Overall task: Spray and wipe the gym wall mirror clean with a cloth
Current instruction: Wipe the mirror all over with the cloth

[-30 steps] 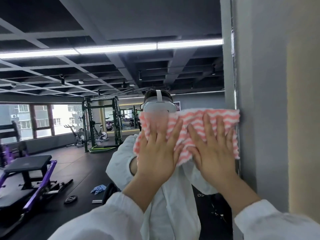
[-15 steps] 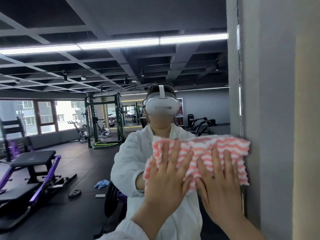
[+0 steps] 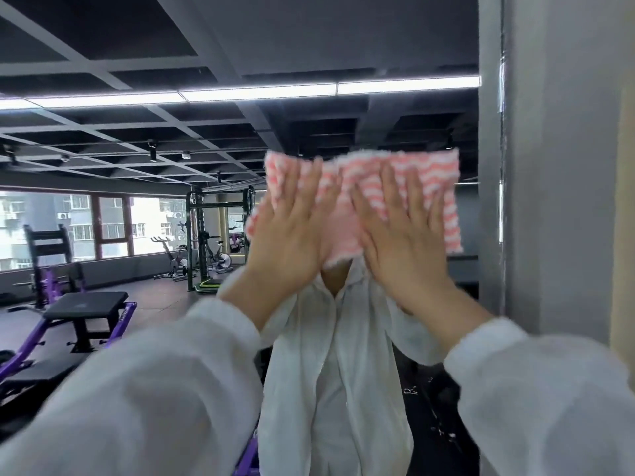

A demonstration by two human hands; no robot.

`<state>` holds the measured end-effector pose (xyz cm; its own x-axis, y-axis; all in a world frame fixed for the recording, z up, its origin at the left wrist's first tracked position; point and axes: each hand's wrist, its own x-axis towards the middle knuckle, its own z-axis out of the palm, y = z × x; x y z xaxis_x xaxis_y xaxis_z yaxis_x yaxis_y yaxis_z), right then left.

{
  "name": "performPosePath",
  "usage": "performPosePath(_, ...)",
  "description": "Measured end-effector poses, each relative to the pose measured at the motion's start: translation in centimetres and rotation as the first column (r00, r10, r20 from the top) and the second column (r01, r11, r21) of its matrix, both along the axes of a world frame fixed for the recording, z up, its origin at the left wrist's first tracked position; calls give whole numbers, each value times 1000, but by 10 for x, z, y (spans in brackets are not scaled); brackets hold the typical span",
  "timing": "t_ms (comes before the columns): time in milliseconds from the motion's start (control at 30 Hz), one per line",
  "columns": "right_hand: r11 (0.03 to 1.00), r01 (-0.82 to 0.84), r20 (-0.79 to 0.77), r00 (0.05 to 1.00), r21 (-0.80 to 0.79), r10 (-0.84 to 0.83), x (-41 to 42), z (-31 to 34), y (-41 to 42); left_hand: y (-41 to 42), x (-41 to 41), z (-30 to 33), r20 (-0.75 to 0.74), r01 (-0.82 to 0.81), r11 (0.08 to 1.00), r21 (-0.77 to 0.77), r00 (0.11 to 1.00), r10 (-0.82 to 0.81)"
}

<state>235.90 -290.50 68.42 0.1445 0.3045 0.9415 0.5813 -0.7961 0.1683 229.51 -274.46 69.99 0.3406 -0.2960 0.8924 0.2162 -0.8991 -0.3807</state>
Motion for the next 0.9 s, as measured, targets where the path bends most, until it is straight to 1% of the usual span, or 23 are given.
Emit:
performPosePath(100,997,75,-21,997,-1,-75,-7,66,13,13,-9,57,38,-69,998,-3,997,69)
performPosePath(167,996,93,-25,995,-5,-93,-13,98,22,20,-20,83,26,-104,992,-66,994,106)
performPosePath(267,998,70,0,998,-2,-70,-17,107,34,22,-28,93,23,-116,982,-152,992,121)
performPosePath(333,1000,-5,35,999,14,5,-16,91,41,27,-27,79,39,-92,980,-174,994,100)
performPosePath(367,999,-47,79,996,16,46,-16,80,46,31,-27,69,53,-72,983,-171,995,82)
performPosePath(433,997,-80,162,984,4,78,-14,55,54,42,-29,44,62,-36,988,-152,997,45)
performPosePath(533,993,-118,220,968,-31,122,-14,9,66,58,-34,-4,60,-4,992,-122,998,11)
performPosePath(600,987,-130,244,958,-92,149,-18,-29,73,66,-39,-43,35,-9,992,-127,999,13)
performPosePath(667,979,-100,265,953,-181,146,-22,-70,78,73,-45,-84,6,-31,990,-136,999,33)
performPosePath(767,937,-88,236,956,-337,175,-30,-127,83,81,-58,-139,-36,-118,984,-134,993,114)
performPosePath(833,920,-70,213,963,-386,163,-34,-144,85,84,-66,-160,-35,-169,980,-101,985,167)
performPosePath(900,913,-56,220,963,-404,156,-33,-133,87,87,-69,-156,-29,-180,980,-88,984,179)
